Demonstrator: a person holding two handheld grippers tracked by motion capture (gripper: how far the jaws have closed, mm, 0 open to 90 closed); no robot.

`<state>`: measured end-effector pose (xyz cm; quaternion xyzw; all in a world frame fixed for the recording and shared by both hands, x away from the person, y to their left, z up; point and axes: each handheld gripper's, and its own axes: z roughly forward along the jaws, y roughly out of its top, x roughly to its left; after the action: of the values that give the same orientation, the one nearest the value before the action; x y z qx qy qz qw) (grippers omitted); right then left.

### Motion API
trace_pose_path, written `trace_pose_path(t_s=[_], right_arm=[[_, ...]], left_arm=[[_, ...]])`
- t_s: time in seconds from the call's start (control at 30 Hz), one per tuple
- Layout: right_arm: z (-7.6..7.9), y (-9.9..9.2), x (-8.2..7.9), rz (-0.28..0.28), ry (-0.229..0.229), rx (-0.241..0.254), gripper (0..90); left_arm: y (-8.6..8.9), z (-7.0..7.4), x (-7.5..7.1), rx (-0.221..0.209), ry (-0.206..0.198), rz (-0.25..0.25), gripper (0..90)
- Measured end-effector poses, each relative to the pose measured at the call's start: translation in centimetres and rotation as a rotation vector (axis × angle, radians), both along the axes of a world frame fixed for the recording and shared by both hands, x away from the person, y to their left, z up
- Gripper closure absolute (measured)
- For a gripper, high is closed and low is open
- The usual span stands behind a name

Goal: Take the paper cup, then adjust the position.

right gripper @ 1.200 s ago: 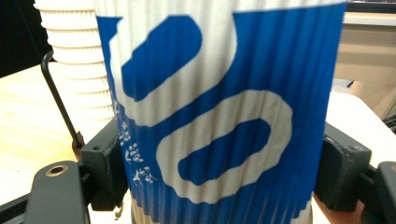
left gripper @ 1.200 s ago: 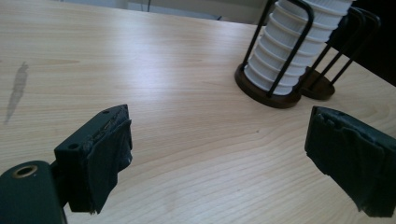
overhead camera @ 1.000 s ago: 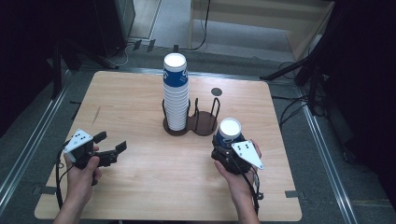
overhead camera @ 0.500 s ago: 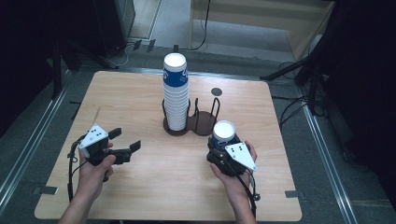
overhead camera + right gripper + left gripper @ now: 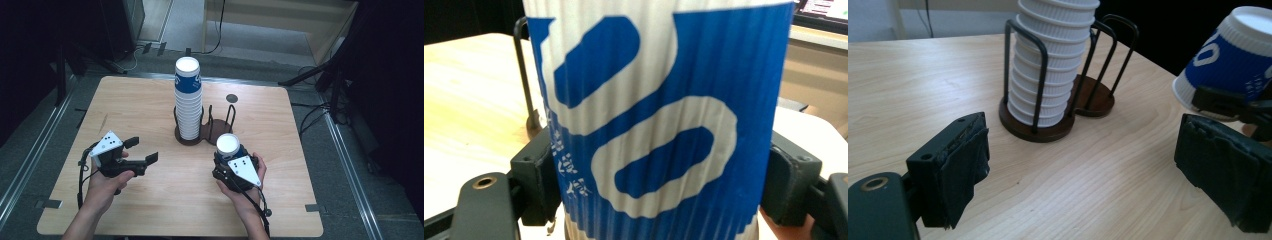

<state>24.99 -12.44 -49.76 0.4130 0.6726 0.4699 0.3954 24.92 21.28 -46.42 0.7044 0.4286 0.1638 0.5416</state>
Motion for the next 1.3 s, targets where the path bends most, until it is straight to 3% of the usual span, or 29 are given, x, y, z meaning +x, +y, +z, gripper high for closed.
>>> trace_pose_path(t_s=[0.67, 1.3], right_arm=[[-0.7, 3.8, -1.2, 0.099, -0.014, -0.095, 19.7], [-1.6, 6.5, -2.5, 0.165, -0.100, -0.294, 19.9]], left_arm=[[-2.1, 0.7, -0.8, -0.017, 0.012, -0.080, 13.4], [-4.8, 1.3, -1.5, 0.018, 0.022, -0.189, 13.8]])
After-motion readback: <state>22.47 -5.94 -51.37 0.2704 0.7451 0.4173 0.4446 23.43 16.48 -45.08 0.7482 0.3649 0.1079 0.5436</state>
